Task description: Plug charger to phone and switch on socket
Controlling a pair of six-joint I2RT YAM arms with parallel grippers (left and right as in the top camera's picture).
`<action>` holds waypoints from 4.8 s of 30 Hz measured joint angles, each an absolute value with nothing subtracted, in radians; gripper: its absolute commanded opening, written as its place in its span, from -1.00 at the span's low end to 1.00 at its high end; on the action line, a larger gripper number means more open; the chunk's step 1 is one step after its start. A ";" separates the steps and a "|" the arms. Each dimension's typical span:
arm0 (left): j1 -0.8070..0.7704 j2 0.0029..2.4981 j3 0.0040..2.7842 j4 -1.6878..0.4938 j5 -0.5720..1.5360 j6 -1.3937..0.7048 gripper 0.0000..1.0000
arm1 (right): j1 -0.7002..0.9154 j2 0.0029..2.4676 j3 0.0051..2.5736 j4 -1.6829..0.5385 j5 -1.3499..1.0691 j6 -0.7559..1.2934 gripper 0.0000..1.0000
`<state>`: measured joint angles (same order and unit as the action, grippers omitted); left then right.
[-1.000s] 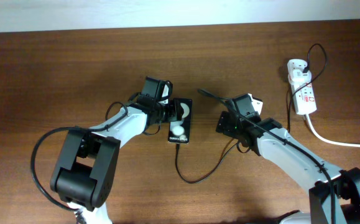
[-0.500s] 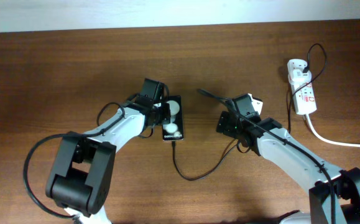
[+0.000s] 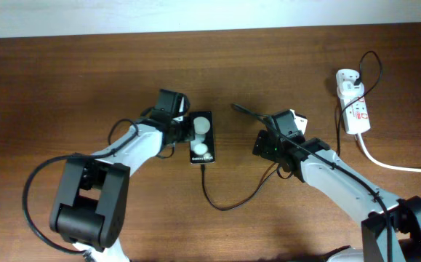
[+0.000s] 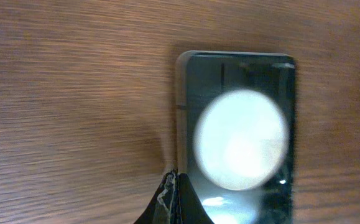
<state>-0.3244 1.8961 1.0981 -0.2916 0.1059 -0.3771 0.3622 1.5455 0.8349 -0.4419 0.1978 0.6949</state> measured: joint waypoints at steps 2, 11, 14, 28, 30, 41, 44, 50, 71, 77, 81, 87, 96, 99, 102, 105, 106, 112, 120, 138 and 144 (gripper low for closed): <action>-0.279 1.896 1.098 -0.306 0.096 -0.377 -0.99 | 0.362 1.546 0.835 -0.442 0.198 0.695 0.97; -0.382 1.896 1.097 -0.299 0.089 -0.377 -0.94 | 0.362 1.546 0.835 -0.442 0.198 0.695 0.97; -0.384 1.896 1.097 -0.295 0.054 -0.377 -0.93 | 0.362 1.546 0.835 -0.442 0.198 0.696 0.98; -0.374 1.896 1.091 -0.291 0.088 -0.409 -0.90 | 0.362 1.546 0.835 -0.442 0.198 0.695 0.97; -0.374 1.896 1.090 -0.286 0.095 -0.411 -0.91 | 0.362 1.546 0.835 -0.442 0.198 0.695 0.97; -0.397 1.922 1.090 -0.259 -0.026 -0.411 -0.93 | 0.362 1.546 0.835 -0.442 0.198 0.695 0.97; -0.406 1.924 1.090 -0.249 0.030 -0.412 -0.95 | 0.362 1.546 0.835 -0.442 0.198 0.694 0.97; -0.405 1.932 1.090 -0.236 0.144 -0.412 -1.00 | 0.362 1.546 0.835 -0.442 0.198 0.695 0.97; -0.273 1.910 1.122 -0.335 0.057 -0.408 0.98 | 0.238 1.429 1.221 -0.971 0.189 0.682 0.97; -0.273 1.910 1.122 -0.335 0.057 -0.408 0.98 | -0.184 1.428 1.223 -0.922 0.205 0.681 0.97; -0.273 1.910 1.122 -0.335 0.057 -0.408 0.98 | -0.216 1.437 1.237 -0.893 0.126 0.565 0.98; -0.273 1.909 1.122 -0.336 0.056 -0.408 0.99 | -0.419 1.739 1.656 -1.216 -0.020 0.509 0.97; -0.273 1.909 1.122 -0.336 0.057 -0.408 0.99 | -0.418 2.040 1.653 -0.913 0.023 0.498 0.97; -0.273 1.909 1.122 -0.336 0.057 -0.408 0.98 | -0.418 2.053 1.653 -0.910 0.045 0.500 0.97; -0.273 1.909 1.122 -0.336 0.057 -0.408 0.98 | -0.418 2.053 1.650 -0.899 0.086 0.505 0.97; -0.273 1.909 1.122 -0.336 0.056 -0.408 0.98 | -0.418 2.056 1.606 -0.862 0.140 0.561 0.97; -0.273 1.909 1.122 -0.336 0.057 -0.408 0.99 | -0.418 2.057 1.594 -0.851 0.146 0.570 0.97; -0.273 1.909 1.122 -0.336 0.057 -0.408 0.98 | -0.418 2.061 1.494 -0.665 0.144 0.655 0.97; -0.273 1.909 1.122 -0.337 0.057 -0.408 0.98 | -0.418 2.064 1.475 -0.599 0.065 0.659 0.97; -0.273 1.909 1.122 -0.336 0.057 -0.408 0.99 | -0.429 2.114 1.473 -0.522 0.033 0.727 0.97; -0.273 1.909 1.122 -0.336 0.057 -0.408 0.98 | -0.429 2.114 1.473 -0.522 0.044 0.726 0.98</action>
<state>-0.2726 1.9091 1.1225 -0.3363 0.0566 -0.4076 -0.4286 2.1143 1.4734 -0.5224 0.0437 0.7261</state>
